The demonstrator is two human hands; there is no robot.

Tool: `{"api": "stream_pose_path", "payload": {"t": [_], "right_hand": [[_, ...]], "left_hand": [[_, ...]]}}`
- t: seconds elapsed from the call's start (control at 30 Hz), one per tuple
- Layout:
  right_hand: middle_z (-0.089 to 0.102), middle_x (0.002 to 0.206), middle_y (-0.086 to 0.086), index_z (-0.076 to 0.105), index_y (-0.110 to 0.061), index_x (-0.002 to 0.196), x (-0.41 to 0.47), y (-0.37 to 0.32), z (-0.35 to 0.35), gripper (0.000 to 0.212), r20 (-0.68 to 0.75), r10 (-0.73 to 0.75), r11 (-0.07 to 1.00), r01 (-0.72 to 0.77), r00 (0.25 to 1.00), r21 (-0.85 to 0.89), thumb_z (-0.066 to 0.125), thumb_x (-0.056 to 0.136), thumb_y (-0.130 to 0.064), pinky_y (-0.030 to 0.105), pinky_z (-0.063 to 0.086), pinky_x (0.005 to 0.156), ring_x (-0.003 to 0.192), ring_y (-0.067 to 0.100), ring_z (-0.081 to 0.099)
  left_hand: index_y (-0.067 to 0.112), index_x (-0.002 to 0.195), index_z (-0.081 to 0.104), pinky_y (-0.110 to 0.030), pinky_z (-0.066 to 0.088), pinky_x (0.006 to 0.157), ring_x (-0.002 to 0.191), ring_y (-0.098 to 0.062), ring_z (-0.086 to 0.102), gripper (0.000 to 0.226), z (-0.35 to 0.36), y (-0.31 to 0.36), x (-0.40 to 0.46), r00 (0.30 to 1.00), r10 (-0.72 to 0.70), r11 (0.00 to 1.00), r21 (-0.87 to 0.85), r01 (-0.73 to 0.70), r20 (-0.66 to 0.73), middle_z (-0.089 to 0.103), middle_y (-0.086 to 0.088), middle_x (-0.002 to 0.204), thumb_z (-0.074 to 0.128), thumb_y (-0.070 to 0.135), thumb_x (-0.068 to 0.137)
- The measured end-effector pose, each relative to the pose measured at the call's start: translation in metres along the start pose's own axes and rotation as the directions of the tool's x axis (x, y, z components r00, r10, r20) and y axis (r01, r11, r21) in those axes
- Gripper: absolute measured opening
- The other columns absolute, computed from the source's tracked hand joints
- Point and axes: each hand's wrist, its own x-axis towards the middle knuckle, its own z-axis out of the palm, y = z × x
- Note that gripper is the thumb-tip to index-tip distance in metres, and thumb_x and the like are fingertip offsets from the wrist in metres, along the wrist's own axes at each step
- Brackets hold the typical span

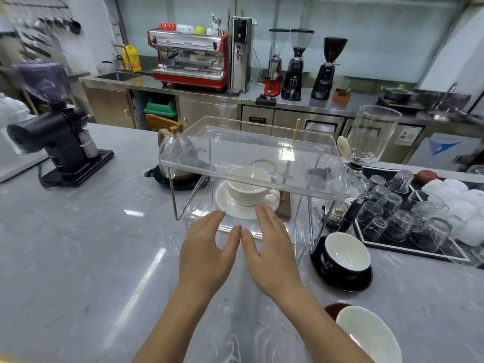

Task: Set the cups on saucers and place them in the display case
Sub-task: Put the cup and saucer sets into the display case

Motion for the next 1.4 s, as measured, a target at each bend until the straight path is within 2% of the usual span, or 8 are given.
{"api": "stream_pose_path", "payload": {"t": [0.33,0.57,0.7,0.77,0.87,1.07,1.2,1.4], "right_hand": [[0.03,0.155,-0.02,0.031,-0.031,0.151,-0.063,0.014,-0.015,0.057,0.077,0.07,0.996,-0.074,0.995,0.042,0.044,0.098,-0.05,0.01,0.012,0.112,0.14,-0.011,0.017],[0.033,0.149,-0.026,0.038,-0.035,0.145,-0.108,0.033,-0.027,0.061,0.105,0.162,0.987,-0.163,0.981,-0.003,0.057,0.09,-0.054,0.003,0.013,0.105,0.138,-0.014,0.021],[0.056,0.13,-0.022,0.056,-0.036,0.123,-0.129,0.03,-0.026,0.045,0.094,0.207,0.958,-0.221,0.974,0.183,0.071,0.086,-0.014,0.02,0.042,0.106,0.124,-0.009,0.049],[0.057,0.13,-0.019,0.058,-0.034,0.123,-0.136,0.034,-0.029,0.041,0.029,0.248,0.949,-0.249,0.968,0.192,0.071,0.084,-0.031,0.024,0.043,0.107,0.125,-0.005,0.05],[0.048,0.14,-0.024,0.056,-0.037,0.128,-0.143,0.045,-0.046,0.059,-0.054,0.266,0.959,-0.258,0.962,0.119,0.062,0.076,-0.063,0.006,0.031,0.105,0.13,-0.014,0.039],[0.044,0.141,-0.03,0.053,-0.044,0.128,-0.159,0.065,-0.079,0.05,-0.093,0.353,0.933,-0.341,0.931,0.117,0.069,0.08,-0.05,0.017,0.033,0.109,0.132,-0.014,0.034],[0.045,0.14,-0.029,0.053,-0.04,0.131,-0.163,0.072,-0.089,0.066,-0.127,0.368,0.929,-0.36,0.921,0.086,0.054,0.072,-0.069,-0.002,0.028,0.095,0.131,-0.012,0.035],[0.04,0.139,-0.034,0.052,-0.038,0.134,-0.167,0.081,-0.101,0.067,-0.179,0.372,0.928,-0.372,0.911,0.034,0.061,0.073,-0.067,-0.002,0.024,0.095,0.128,-0.017,0.033]], "left_hand": [[0.021,0.127,0.069,-0.014,0.034,0.102,0.126,-0.007,0.057,0.051,-0.009,0.005,-0.063,0.997,-0.048,0.996,-0.074,0.052,0.056,0.067,0.008,0.131,0.077,0.043,0.082],[0.032,0.124,0.069,-0.011,0.039,0.103,0.121,0.004,0.053,0.074,-0.002,0.019,-0.104,0.988,-0.016,0.989,-0.141,0.037,0.152,0.061,0.023,0.127,0.07,0.073,0.063],[0.029,0.119,0.073,-0.005,0.041,0.1,0.12,0.01,0.054,0.073,0.014,0.052,-0.131,0.97,0.115,0.97,-0.236,-0.063,0.214,0.063,0.022,0.124,0.074,0.072,0.06],[0.026,0.119,0.074,-0.003,0.036,0.102,0.121,0.012,0.052,0.069,0.018,0.06,-0.135,0.969,0.149,0.957,-0.274,-0.091,0.198,0.065,0.019,0.123,0.075,0.067,0.064],[0.029,0.119,0.073,0.0,0.032,0.102,0.123,0.011,0.051,0.069,0.022,0.059,-0.134,0.97,0.132,0.96,-0.27,-0.075,0.202,0.064,0.021,0.125,0.073,0.07,0.064],[0.03,0.121,0.072,-0.012,0.04,0.103,0.122,0.006,0.055,0.071,0.037,0.056,-0.138,0.957,0.091,0.966,-0.258,-0.018,0.275,0.063,0.023,0.127,0.068,0.074,0.065],[0.031,0.12,0.072,-0.019,0.044,0.101,0.12,0.003,0.056,0.067,0.044,0.057,-0.138,0.957,0.08,0.969,-0.248,-0.008,0.278,0.064,0.021,0.125,0.068,0.072,0.066],[0.031,0.12,0.072,-0.011,0.039,0.101,0.121,0.006,0.055,0.069,0.057,0.062,-0.138,0.944,0.086,0.969,-0.246,-0.005,0.318,0.063,0.023,0.125,0.069,0.072,0.065]]}}
